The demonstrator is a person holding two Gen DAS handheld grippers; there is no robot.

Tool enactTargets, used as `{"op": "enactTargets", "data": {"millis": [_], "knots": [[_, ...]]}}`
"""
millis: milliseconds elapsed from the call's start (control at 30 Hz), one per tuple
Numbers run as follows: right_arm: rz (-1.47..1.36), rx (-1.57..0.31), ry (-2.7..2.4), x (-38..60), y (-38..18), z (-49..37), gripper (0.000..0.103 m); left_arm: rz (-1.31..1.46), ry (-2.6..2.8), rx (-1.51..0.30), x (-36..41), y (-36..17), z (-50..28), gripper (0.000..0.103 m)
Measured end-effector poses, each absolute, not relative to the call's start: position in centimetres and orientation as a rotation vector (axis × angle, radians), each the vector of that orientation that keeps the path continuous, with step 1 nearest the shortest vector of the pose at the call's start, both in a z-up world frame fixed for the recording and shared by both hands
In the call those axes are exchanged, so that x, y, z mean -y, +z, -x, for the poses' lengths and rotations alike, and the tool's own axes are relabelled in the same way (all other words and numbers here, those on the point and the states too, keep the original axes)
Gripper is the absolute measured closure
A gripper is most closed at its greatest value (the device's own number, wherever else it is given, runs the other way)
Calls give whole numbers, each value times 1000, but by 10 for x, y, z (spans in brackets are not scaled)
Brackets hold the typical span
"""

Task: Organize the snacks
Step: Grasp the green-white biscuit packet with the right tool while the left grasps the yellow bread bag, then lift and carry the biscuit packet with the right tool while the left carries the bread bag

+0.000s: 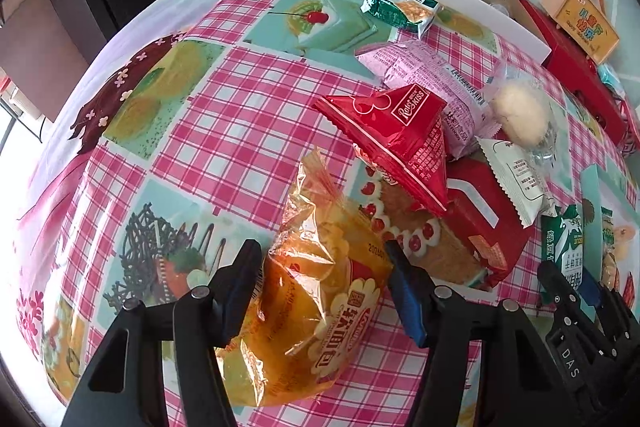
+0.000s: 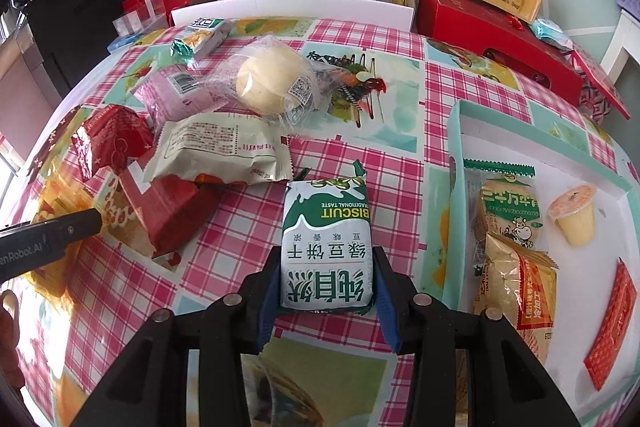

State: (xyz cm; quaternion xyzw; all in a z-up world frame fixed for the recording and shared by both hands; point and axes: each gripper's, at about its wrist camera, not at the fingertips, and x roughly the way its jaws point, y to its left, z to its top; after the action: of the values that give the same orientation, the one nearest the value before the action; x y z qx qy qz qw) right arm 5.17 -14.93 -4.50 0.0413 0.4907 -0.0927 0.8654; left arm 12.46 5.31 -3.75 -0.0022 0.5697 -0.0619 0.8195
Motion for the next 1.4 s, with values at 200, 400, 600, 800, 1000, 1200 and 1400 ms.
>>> {"op": "enactTargets", "data": {"millis": [200,400,600,800,1000,1200,1400], "knots": [[-78,-1026,-197,148,-46,-51,58,-12,-123,-1211,-53,-38,-124,40],[-88,-1024,-200,149,-44,-50,59,-16,-115,-1202,-46,-36,-124,45],[-106,-1023,-194,151,-42,-52,59,10,-99,-1184,-50,-31,-123,50],[-116,-1006,-186,149,-35,-50,59,33,-96,-1150,-55,-18,-118,51],[-129,-960,-187,151,-16,-43,60,42,-91,-1098,-55,0,-110,52],[-131,-913,-189,152,6,-35,71,36,-101,-1038,-48,20,-101,52],[-139,-907,-186,157,10,-32,73,18,-117,-1006,-39,29,-94,52]]}}
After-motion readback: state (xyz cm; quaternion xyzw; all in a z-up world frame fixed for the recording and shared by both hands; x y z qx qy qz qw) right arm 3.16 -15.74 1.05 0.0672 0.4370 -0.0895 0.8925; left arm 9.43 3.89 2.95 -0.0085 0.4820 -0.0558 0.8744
